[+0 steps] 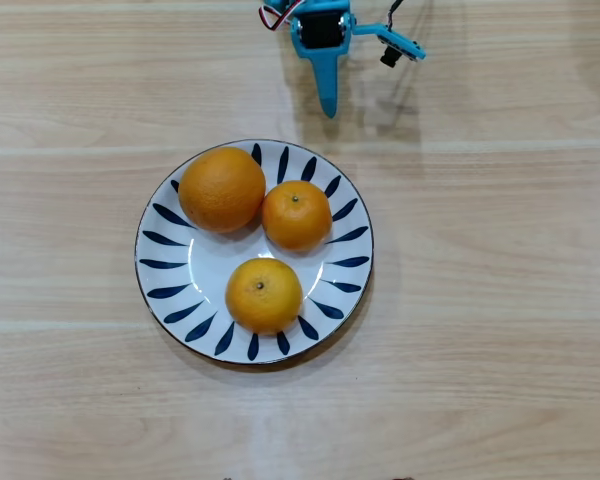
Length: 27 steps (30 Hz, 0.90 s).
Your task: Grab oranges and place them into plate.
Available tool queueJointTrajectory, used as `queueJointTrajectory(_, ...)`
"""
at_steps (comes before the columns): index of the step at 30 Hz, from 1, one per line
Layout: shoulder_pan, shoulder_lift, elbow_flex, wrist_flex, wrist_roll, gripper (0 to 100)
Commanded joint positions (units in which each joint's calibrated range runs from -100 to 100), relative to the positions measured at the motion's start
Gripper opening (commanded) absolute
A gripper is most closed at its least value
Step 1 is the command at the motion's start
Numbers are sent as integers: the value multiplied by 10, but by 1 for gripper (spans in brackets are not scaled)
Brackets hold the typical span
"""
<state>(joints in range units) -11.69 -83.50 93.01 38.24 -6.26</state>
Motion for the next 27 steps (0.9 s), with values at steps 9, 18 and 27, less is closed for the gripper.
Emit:
queueJointTrajectory(9,-2,-162,65,123,0,2)
queueJointTrajectory(18,-2,-161,67,118,0,2)
queueJointTrajectory(27,-2,-161,67,118,0,2)
